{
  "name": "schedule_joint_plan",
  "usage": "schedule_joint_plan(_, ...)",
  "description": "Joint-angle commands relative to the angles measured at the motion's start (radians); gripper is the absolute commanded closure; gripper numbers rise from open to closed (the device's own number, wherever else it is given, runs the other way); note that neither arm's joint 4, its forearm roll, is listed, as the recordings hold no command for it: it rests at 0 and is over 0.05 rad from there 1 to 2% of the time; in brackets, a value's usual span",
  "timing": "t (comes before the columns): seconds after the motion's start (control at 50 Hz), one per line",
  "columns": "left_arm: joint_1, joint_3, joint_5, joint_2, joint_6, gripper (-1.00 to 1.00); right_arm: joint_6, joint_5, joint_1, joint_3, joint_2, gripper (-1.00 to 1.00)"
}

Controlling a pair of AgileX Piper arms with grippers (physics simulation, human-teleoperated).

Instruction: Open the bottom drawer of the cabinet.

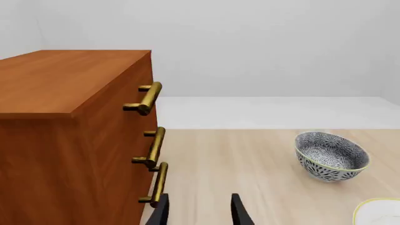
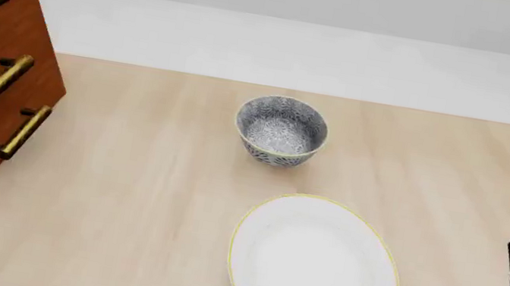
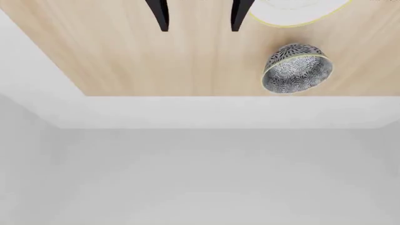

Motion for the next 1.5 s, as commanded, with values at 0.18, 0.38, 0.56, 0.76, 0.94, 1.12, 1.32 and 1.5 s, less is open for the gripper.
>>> schedule_joint_plan(0.18,-0.007,0.0,0.001,-0.002,0.038,-1.0,0.004,0.006,0.01,0.001,0.009,-1.0)
schedule_joint_plan(0.38,-0.03,-0.002,-0.011,-0.002,0.124,-1.0,0.006,0.02,0.009,0.001,0.003,-1.0)
schedule_joint_plan(0.56,-0.042,0.0,0.019,0.0,0.272,-1.0,0.013,0.023,0.01,0.001,-0.002,-1.0)
schedule_joint_plan(0.76,-0.056,0.0,-0.088,0.177,0.386,-1.0,0.024,0.023,0.01,0.001,-0.003,-1.0)
schedule_joint_plan(0.94,-0.056,0.0,-0.32,0.479,0.473,-1.0,0.031,0.025,0.009,0.0,-0.002,-1.0)
schedule_joint_plan(1.12,-0.044,0.0,-0.462,0.653,0.534,-1.0,0.036,0.024,0.009,0.0,-0.002,-1.0)
schedule_joint_plan(1.32,-0.013,0.0,-0.683,0.939,0.65,-1.0,0.037,0.02,0.009,0.0,-0.002,-1.0)
schedule_joint_plan(1.5,0.002,0.0,-0.924,1.201,0.731,-1.0,0.037,0.02,0.009,0.001,-0.003,-1.0)
